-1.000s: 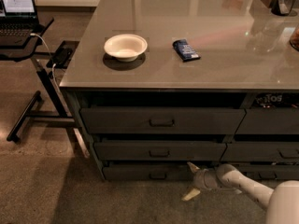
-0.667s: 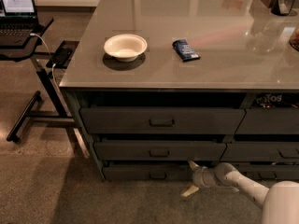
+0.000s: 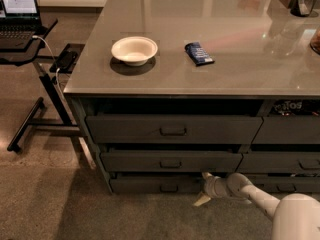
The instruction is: Open bottom drawer
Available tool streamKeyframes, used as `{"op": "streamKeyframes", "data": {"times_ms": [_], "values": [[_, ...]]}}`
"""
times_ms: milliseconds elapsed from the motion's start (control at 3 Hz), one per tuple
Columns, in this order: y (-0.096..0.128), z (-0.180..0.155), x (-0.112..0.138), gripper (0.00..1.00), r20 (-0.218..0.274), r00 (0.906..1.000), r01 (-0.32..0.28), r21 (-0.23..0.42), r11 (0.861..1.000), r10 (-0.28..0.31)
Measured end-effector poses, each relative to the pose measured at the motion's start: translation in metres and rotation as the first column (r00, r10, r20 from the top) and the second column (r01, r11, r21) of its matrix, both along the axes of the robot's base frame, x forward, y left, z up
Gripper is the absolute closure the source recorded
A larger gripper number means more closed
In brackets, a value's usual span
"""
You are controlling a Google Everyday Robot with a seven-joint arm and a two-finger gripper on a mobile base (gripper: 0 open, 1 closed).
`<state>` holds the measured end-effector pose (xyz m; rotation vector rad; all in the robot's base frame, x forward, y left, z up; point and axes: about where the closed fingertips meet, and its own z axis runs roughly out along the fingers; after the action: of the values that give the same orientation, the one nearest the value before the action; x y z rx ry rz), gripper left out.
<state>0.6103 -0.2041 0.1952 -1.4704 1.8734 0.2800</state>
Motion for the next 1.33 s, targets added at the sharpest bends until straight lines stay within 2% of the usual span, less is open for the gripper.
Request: {"op": "streamKeyframes", "data": {"times_ms": [333,667,1000,1333], "values": [[0.0093,-0.0318,-0.0070,0.00,-0.018,0.9998,-0.012,-0.006,1.000,0.012],[0.0094,-0.0320,-0.0071,0.00,-0.018,0.9998,-0.012,-0.006,1.000,0.012],[0.0094,-0.0321,-0.0071,0.18,-0.018,0.9998,-0.012,-0.006,1.000,0.012],[0.0095,-0.0321,-0.0071,0.41,-0.018,0.9998,-0.012,-0.006,1.000,0.012]]}}
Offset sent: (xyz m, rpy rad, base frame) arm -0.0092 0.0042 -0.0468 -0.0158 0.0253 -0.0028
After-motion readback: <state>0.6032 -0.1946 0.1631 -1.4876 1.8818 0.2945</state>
